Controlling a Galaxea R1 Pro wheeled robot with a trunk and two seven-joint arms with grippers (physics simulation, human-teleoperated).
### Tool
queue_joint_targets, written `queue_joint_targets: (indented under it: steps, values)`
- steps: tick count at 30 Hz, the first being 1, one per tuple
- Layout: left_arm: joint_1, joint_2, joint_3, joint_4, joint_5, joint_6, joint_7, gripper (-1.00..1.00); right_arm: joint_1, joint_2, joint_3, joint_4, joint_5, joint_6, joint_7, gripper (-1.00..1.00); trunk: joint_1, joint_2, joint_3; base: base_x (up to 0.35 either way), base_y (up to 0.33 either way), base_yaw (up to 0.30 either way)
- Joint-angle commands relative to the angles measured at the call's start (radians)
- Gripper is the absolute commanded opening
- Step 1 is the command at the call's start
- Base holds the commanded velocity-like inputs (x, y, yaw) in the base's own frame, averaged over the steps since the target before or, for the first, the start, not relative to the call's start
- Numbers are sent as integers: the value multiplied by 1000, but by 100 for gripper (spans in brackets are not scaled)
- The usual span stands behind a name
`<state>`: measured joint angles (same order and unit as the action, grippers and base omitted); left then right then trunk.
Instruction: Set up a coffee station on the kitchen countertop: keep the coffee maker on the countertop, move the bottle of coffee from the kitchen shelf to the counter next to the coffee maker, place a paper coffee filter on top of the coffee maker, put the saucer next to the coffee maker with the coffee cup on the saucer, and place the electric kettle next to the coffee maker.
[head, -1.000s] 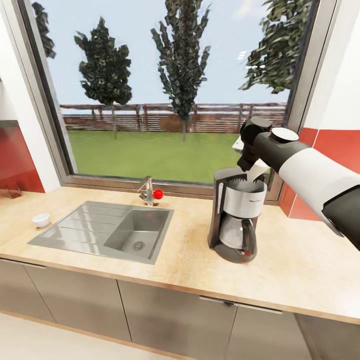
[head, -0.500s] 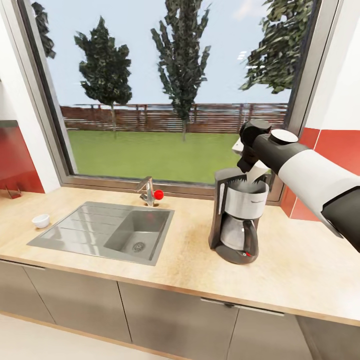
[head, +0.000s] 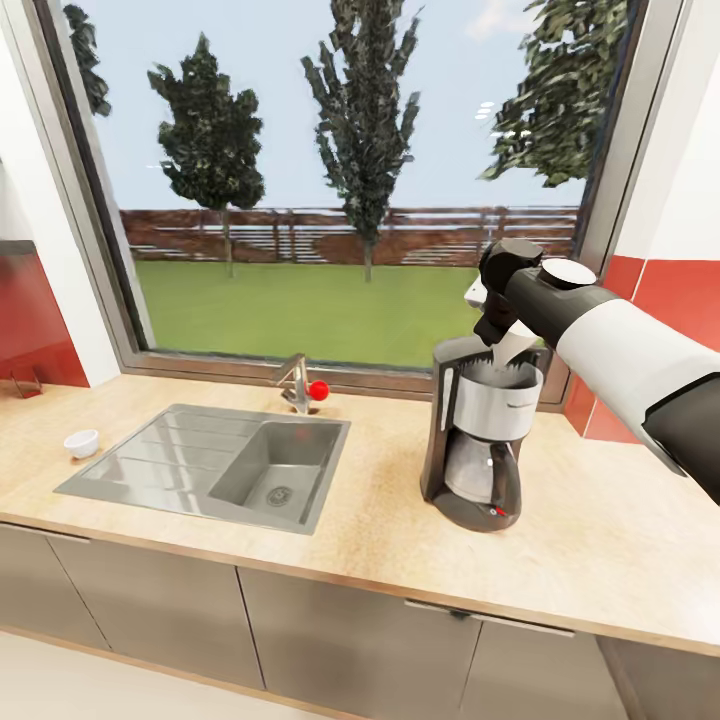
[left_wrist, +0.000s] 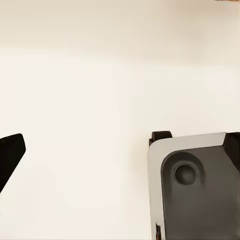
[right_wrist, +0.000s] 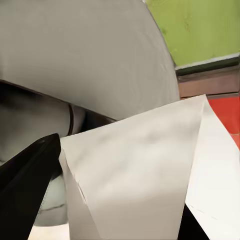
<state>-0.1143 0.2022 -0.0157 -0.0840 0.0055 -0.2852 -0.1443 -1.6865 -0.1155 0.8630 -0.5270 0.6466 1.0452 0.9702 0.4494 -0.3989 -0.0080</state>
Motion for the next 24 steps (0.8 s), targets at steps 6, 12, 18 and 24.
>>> queue_joint_targets:
  steps: [6, 12, 18, 24]
  values:
    - [-1, 0, -2, 1, 1, -4, -3, 100, -1, -1, 5, -2, 8, 2, 10, -100, 1, -1, -1, 28, 25, 0]
    - [-1, 0, -1, 1, 1, -4, -3, 100, -1, -1, 5, -2, 8, 2, 10, -100, 1, -1, -1, 3, 2, 0]
    - [-1, 0, -1, 1, 1, -4, -2, 100, -1, -1, 5, -2, 8, 2, 10, -100, 1, -1, -1, 0, 0, 0]
    - [-1, -1, -1, 1, 1, -5, -1, 100, -1, -1, 5, -2, 8, 2, 10, -100, 1, -1, -1, 0, 0, 0]
